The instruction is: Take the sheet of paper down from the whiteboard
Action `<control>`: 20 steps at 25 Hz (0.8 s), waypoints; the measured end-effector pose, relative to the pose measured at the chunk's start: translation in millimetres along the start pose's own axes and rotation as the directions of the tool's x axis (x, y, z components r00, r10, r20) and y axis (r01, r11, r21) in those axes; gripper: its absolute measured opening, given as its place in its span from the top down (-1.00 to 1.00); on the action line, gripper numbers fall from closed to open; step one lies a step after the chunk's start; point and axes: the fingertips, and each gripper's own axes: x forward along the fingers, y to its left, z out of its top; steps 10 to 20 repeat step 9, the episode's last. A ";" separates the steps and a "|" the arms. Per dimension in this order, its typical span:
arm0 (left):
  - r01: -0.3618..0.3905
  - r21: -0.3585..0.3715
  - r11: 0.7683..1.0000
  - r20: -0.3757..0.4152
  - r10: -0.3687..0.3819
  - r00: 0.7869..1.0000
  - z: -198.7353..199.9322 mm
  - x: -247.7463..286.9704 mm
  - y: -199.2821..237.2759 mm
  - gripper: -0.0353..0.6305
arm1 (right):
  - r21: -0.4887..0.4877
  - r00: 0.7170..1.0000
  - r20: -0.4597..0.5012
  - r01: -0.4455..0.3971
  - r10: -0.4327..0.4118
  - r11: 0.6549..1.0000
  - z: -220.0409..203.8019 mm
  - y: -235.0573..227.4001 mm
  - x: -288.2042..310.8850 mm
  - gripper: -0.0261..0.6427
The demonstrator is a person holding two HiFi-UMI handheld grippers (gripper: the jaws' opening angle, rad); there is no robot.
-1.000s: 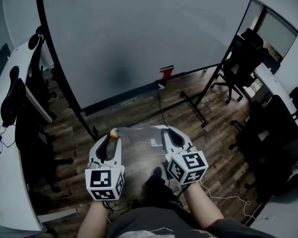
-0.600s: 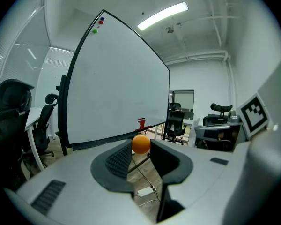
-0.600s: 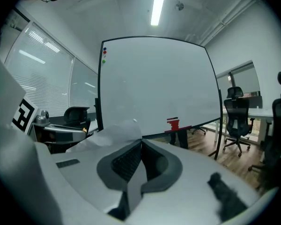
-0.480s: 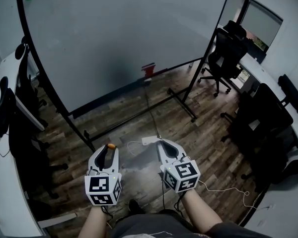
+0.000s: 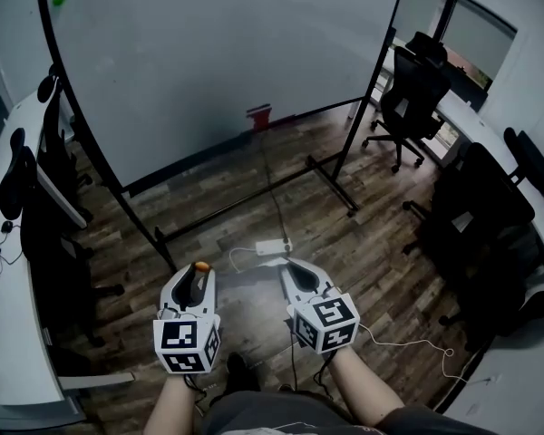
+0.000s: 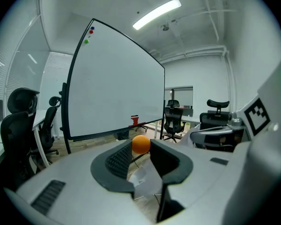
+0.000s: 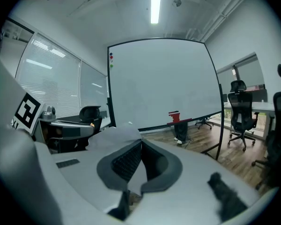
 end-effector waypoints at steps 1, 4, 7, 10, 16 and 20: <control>-0.003 0.003 1.000 0.003 0.003 1.000 -0.4 -5.7 -5.3 0.52 | 0.002 1.000 0.001 -0.006 0.006 1.000 -1.7 0.7 -6.5 0.86; -0.016 0.009 1.000 0.013 0.015 1.000 -0.1 -20.0 -21.2 0.52 | 0.002 1.000 0.005 -0.024 0.024 1.000 -4.6 1.0 -25.2 0.86; -0.024 0.006 1.000 0.017 0.024 1.000 -1.4 -32.0 -37.1 0.52 | -0.007 0.999 0.017 -0.042 0.042 0.999 -3.8 1.8 -44.2 0.86; -0.029 0.003 1.000 0.018 0.029 0.999 -3.5 -40.5 -45.8 0.52 | -0.017 0.998 0.024 -0.053 0.054 0.998 -3.4 4.4 -55.3 0.86; -0.029 0.003 1.000 0.018 0.029 0.999 -3.5 -40.5 -45.8 0.52 | -0.017 0.998 0.024 -0.053 0.054 0.998 -3.4 4.4 -55.3 0.86; -0.029 0.003 1.000 0.018 0.029 0.999 -3.5 -40.5 -45.8 0.52 | -0.017 0.998 0.024 -0.053 0.054 0.998 -3.4 4.4 -55.3 0.86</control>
